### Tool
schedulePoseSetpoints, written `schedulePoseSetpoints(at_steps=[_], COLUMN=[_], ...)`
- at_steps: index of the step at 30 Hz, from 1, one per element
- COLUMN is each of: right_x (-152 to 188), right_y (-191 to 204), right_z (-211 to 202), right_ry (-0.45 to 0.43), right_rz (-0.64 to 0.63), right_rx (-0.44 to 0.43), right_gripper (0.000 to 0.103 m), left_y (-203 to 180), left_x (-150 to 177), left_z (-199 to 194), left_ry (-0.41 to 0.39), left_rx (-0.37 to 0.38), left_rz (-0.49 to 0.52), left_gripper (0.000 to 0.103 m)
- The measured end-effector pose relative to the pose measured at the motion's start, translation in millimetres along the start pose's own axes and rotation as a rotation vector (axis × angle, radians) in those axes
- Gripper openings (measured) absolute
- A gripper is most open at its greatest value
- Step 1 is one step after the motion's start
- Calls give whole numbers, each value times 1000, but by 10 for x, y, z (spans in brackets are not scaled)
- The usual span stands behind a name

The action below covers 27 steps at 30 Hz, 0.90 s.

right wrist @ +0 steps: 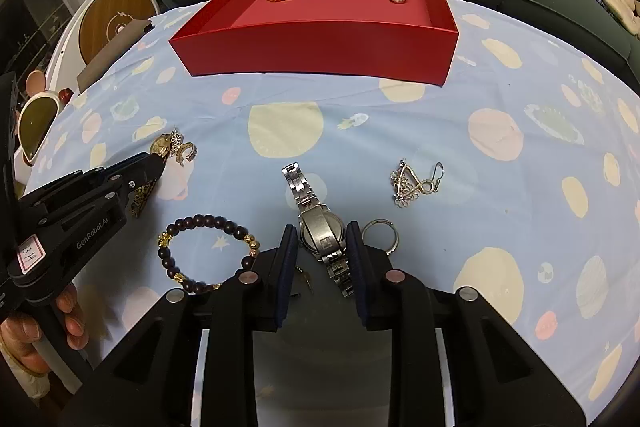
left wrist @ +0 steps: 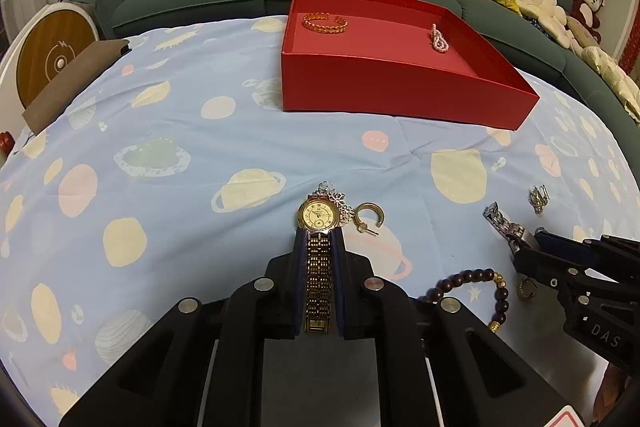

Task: Organize jewelry
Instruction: 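Grasp the silver watch with the right tool while the left tool grasps the gold watch, then carry both watches into the red tray and open both tools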

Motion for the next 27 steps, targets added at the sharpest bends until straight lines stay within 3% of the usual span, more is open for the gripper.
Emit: schedulePoseSetpoints(at_steps=[8, 9, 11, 27], right_x=[-5, -9, -33, -201], right_y=[-5, -3, 13, -44], right_z=[-54, -69, -114, -464], right_ry=[-20, -27, -44, -163], right_rz=[9, 9, 0, 14], right_rx=[0, 2, 3, -2], right_gripper=[24, 14, 11, 11], left_y=[-25, -26, -31, -20], left_x=[-54, -56, -56, -142], left_z=[-272, -300, -336, -560], left_ry=[-39, -40, -40, -68], left_rx=[81, 88, 98, 145], left_rz=[-9, -10, -10, -21], left_gripper=[9, 9, 9, 9])
Point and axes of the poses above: each gripper's, at about its wrist camera, not at the fingertips, and z roughly the way its jaws point, y to its left, x to its underside, the point moved 2 cm from there along z, roughly the way its jaws point, and after that the axes turned 4 degrees about -x, right-handed, at the moved point
